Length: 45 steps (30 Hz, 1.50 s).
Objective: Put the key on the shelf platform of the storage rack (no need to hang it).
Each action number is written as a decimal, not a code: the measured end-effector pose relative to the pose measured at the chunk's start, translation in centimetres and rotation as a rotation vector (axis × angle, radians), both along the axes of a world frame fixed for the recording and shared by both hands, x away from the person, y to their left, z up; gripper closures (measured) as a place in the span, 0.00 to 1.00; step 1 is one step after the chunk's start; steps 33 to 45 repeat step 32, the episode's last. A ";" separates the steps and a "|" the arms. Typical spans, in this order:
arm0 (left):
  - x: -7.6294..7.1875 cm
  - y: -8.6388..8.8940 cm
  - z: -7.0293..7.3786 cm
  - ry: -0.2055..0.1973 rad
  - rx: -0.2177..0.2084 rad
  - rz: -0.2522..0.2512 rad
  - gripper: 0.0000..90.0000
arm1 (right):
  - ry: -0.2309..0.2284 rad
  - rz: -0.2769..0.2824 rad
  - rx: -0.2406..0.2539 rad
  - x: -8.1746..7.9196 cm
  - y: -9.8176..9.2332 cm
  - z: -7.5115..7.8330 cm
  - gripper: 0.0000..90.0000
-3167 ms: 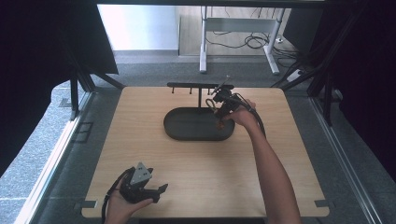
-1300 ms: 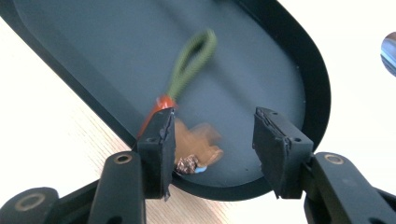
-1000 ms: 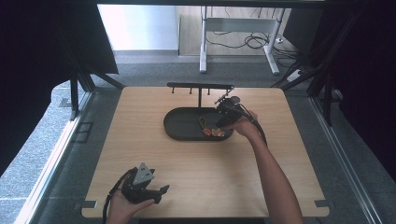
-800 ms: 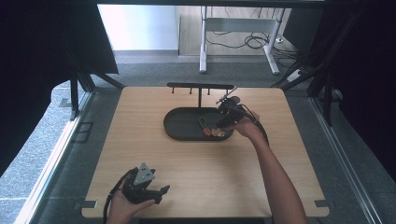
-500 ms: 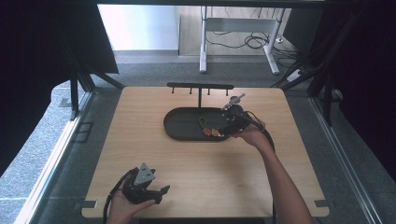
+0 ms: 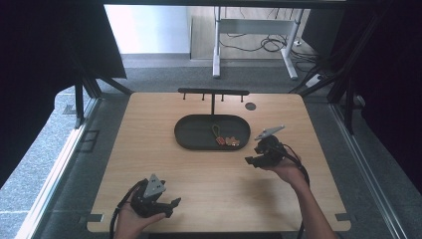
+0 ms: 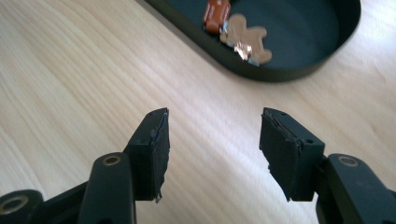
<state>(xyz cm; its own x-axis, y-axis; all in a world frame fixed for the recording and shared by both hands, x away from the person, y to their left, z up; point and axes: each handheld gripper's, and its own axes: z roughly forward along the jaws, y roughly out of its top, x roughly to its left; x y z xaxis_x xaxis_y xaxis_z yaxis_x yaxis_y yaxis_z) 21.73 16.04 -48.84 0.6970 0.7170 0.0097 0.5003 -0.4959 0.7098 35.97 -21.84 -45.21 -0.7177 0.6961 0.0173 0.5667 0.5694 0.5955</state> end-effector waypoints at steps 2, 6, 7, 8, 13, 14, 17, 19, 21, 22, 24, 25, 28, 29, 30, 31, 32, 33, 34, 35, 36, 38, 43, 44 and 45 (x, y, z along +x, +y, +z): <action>0.0 0.0 0.0 0.000 0.001 0.002 0.25 | 0.000 -0.012 0.015 -0.8 -0.8 -0.3 0.48; 0.1 0.1 -0.1 0.002 0.005 0.007 0.25 | -0.012 -0.028 0.038 -2.6 -2.2 -1.1 0.48; 0.1 0.1 -0.1 0.002 0.006 0.008 0.25 | -0.016 -0.032 0.046 -3.1 -2.6 -1.3 0.48; 0.1 0.1 -0.1 0.003 0.007 0.010 0.25 | -0.019 -0.033 0.052 -3.5 -2.9 -1.6 0.48; 0.2 0.2 -0.3 0.007 0.016 0.017 0.25 | -0.020 -0.057 0.050 -5.2 -4.2 -3.4 0.49; 0.2 0.2 -0.4 0.008 0.019 0.020 0.25 | -0.020 -0.060 0.060 -5.5 -4.4 -3.7 0.49; 0.4 0.3 -0.5 0.008 0.021 0.033 0.25 | -0.023 -0.065 0.101 -6.1 -4.8 -4.6 0.50; 0.4 0.3 -0.6 0.010 0.020 0.037 0.25 | -0.019 -0.061 0.076 -6.2 -4.9 -4.7 0.49; 0.4 0.3 -0.6 0.010 0.024 0.039 0.25 | -0.031 -0.086 0.099 -6.3 -5.4 -4.6 0.49; 0.5 0.3 -0.7 0.011 0.025 0.037 0.25 | -0.036 -0.090 0.107 -6.3 -5.6 -4.6 0.49; 0.5 0.2 -0.7 0.012 0.025 0.039 0.25 | -0.047 -0.095 0.101 -6.6 -5.8 -4.7 0.48; 0.5 0.2 -0.8 0.014 0.025 0.035 0.25 | -0.052 -0.097 0.102 -6.7 -6.0 -4.7 0.47; 0.5 0.1 -0.7 0.014 0.025 0.028 0.25 | -0.062 -0.113 0.107 -6.9 -6.4 -4.8 0.46; 0.4 0.1 -0.6 0.013 0.022 0.028 0.25 | -0.066 -0.122 0.105 -6.9 -6.6 -4.9 0.46; 0.4 0.1 -0.6 0.012 0.019 0.029 0.25 | -0.066 -0.131 0.106 -6.9 -6.7 -4.9 0.45; 0.4 0.2 -0.5 0.010 0.019 0.030 0.25 | -0.070 -0.136 0.105 -6.9 -6.8 -4.9 0.45; 0.4 0.2 -0.5 0.010 0.019 0.030 0.25 | -0.073 -0.143 0.102 -6.8 -6.9 -5.0 0.44; 0.4 0.2 -0.5 0.010 0.019 0.030 0.25 | -0.073 -0.143 0.102 -6.8 -6.9 -5.0 0.44; 0.4 0.2 -0.5 0.010 0.019 0.030 0.25 | -0.073 -0.143 0.102 -6.8 -6.9 -5.0 0.44; 0.4 0.2 -0.5 0.010 0.019 0.030 0.25 | -0.073 -0.143 0.102 -6.8 -6.9 -5.0 0.44; 0.4 0.2 -0.5 0.010 0.019 0.030 0.25 | -0.073 -0.143 0.102 -6.8 -6.9 -5.0 0.44; 0.4 0.2 -0.5 0.010 0.019 0.030 0.25 | -0.073 -0.143 0.102 -6.8 -6.9 -5.0 0.44; 0.4 0.2 -0.5 0.010 0.019 0.030 0.25 | -0.073 -0.143 0.102 -6.8 -6.9 -5.0 0.44; 0.4 0.2 -0.5 0.010 0.019 0.030 0.25 | -0.073 -0.143 0.102 -6.8 -6.9 -5.0 0.44; 0.4 0.2 -0.5 0.010 0.019 0.030 0.25 | -0.073 -0.143 0.102 -6.8 -6.9 -5.0 0.44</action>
